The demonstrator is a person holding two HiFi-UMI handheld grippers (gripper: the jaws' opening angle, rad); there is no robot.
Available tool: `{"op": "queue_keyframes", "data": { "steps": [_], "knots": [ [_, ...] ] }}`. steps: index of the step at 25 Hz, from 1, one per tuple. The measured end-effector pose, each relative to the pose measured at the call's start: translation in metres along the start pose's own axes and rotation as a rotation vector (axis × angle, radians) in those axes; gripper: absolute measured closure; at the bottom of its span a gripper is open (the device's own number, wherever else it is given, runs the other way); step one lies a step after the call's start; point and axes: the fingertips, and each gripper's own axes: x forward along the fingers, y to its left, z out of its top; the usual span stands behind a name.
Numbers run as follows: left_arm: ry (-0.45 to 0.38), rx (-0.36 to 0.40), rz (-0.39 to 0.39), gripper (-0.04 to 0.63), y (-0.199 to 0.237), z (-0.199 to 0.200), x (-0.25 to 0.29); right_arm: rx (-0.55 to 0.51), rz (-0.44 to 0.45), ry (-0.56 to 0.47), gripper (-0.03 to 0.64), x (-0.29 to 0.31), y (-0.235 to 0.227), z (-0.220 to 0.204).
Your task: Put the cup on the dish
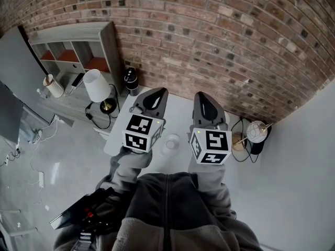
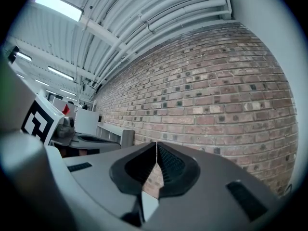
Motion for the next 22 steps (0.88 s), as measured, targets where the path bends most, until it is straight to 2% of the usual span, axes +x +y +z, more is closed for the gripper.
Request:
{"op": "queue_keyframes", "data": {
  "steps": [22],
  "knots": [
    [-0.012,-0.003,-0.014,0.589,-0.009,-0.001,-0.011,0.001,-0.035,-0.03,0.615,-0.02,0.002,0.002]
  ]
}}
